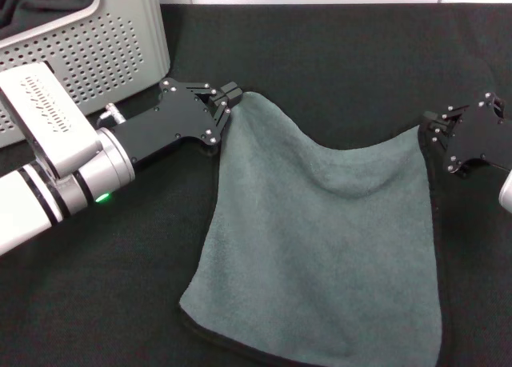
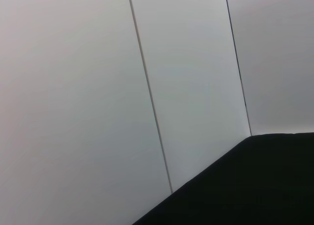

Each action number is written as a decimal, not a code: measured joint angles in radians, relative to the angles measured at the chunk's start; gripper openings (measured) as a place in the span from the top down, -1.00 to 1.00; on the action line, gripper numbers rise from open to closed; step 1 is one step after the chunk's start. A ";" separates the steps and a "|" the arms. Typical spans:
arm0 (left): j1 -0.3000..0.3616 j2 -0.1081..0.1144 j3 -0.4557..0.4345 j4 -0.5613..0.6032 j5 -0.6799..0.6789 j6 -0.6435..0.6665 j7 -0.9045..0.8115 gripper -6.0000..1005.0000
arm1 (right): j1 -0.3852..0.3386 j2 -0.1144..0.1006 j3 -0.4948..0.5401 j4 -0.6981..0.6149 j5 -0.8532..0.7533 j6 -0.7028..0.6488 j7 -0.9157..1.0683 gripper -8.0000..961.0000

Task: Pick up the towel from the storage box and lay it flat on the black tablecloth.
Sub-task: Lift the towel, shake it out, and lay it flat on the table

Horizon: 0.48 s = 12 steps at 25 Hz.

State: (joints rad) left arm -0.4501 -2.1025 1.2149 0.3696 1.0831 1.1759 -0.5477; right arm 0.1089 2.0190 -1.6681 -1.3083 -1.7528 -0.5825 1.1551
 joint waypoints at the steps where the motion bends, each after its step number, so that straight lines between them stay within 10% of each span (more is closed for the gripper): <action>1: -0.001 0.000 0.000 0.000 0.000 0.000 0.002 0.96 | -0.003 0.000 -0.003 -0.003 0.000 0.002 0.000 0.87; 12: -0.031 -0.001 0.000 -0.040 0.000 -0.009 0.049 0.96 | -0.024 0.000 -0.016 -0.025 0.002 0.032 -0.001 0.83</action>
State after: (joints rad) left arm -0.4810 -2.1030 1.2149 0.3300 1.0830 1.1672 -0.4988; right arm 0.0847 2.0187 -1.6843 -1.3336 -1.7512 -0.5505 1.1539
